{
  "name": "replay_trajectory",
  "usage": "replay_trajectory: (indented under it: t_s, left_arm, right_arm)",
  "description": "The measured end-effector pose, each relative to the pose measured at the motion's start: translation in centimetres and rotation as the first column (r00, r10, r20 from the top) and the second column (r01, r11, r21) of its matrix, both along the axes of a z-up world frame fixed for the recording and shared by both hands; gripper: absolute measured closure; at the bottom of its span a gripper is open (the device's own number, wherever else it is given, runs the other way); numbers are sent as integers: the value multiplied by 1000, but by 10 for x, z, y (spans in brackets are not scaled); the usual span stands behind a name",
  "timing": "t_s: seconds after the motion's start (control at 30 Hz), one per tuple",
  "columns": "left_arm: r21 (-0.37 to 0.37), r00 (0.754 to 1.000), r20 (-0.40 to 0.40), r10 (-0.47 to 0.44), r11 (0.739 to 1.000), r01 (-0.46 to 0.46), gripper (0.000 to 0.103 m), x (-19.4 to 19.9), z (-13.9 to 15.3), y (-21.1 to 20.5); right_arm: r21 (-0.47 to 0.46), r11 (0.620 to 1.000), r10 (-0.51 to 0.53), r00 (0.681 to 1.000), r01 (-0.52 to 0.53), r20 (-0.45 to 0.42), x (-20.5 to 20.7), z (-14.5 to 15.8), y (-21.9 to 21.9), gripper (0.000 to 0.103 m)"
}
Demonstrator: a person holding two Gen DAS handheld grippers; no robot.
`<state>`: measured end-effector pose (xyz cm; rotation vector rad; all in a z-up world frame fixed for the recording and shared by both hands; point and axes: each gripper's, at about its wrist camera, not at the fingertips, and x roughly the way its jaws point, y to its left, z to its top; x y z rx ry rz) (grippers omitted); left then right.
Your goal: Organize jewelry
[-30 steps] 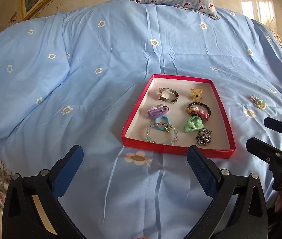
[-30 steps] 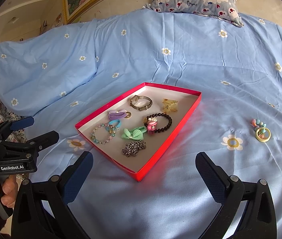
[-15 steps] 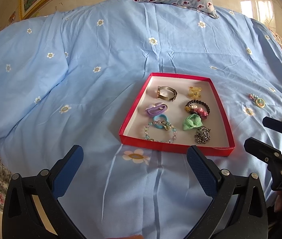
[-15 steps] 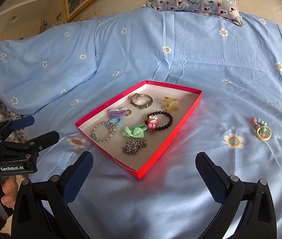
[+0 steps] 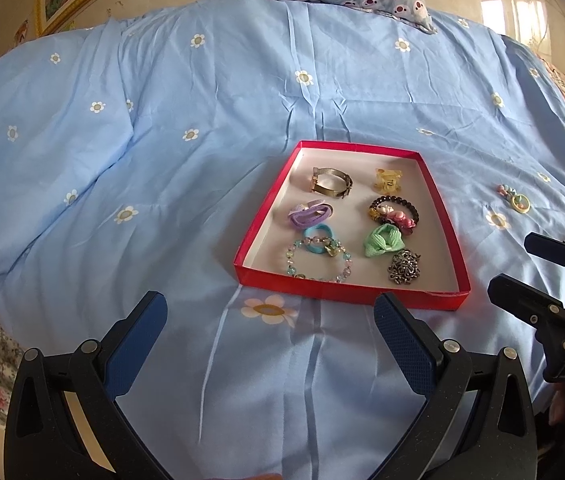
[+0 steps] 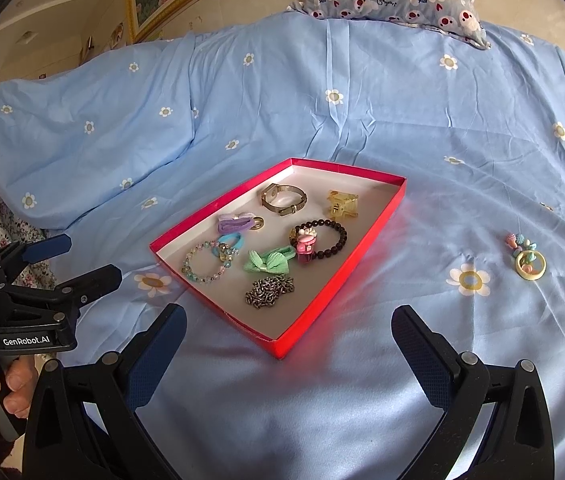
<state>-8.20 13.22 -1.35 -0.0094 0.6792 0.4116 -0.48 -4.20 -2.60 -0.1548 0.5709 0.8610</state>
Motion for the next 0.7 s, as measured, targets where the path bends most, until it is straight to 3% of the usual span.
replay_trajectory:
  t_s: [0.7]
  left_arm:
    - [-9,1000,2,-9,1000,9,0,0,-2,1]
  right_arm:
    - [2,1000,3,1000,-3,-2,1,0,-1,0]
